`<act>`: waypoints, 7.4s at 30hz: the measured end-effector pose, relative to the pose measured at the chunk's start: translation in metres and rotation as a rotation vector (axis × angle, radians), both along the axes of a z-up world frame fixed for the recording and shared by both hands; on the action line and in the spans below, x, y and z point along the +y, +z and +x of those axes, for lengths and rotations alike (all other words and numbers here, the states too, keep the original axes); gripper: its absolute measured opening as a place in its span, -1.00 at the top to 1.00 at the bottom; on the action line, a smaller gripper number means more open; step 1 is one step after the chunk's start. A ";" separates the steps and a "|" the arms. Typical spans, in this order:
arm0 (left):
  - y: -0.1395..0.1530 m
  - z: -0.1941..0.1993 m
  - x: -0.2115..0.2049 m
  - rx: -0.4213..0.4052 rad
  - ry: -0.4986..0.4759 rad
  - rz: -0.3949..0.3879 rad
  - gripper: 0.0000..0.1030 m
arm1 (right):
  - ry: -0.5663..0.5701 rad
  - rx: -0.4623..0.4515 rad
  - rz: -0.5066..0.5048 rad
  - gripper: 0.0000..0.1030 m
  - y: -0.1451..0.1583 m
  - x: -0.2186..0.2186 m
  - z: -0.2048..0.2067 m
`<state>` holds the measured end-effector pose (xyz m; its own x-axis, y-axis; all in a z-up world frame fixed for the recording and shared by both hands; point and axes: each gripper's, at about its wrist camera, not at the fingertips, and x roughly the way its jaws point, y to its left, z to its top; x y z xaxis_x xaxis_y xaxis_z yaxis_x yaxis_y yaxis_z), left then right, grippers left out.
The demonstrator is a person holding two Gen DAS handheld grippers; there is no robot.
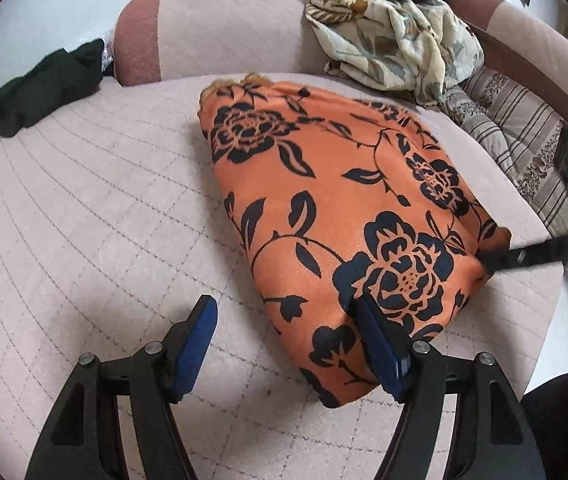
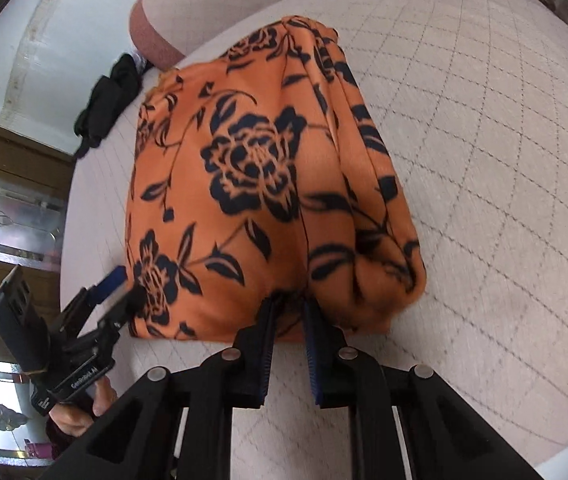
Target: Fold small clothes
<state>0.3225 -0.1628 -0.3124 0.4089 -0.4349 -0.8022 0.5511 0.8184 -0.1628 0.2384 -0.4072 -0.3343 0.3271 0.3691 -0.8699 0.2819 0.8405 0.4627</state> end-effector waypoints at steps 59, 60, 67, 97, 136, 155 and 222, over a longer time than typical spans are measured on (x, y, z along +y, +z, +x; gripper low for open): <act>0.024 -0.009 0.023 -0.034 0.241 -0.120 -0.53 | -0.125 -0.105 -0.106 0.61 -0.009 0.027 -0.029; 0.023 -0.009 0.020 -0.030 0.241 -0.113 -0.52 | -0.123 -0.090 -0.100 0.61 -0.013 0.031 -0.029; -0.001 -0.017 -0.011 -0.087 0.205 0.086 -0.58 | -0.170 -0.190 -0.023 0.58 0.014 0.021 -0.036; -0.001 -0.015 -0.020 -0.151 0.171 0.158 -0.79 | -0.173 -0.321 -0.040 0.56 0.029 0.015 0.054; 0.013 -0.004 -0.028 -0.131 0.169 0.121 -0.81 | -0.266 -0.257 0.071 -0.23 0.035 -0.045 0.031; 0.021 0.033 -0.003 -0.136 0.277 0.099 -0.81 | -0.262 -0.248 0.112 -0.25 0.027 -0.058 0.033; 0.029 0.054 0.019 0.058 0.199 -0.253 0.06 | -0.045 -0.417 0.102 0.23 0.031 0.038 0.051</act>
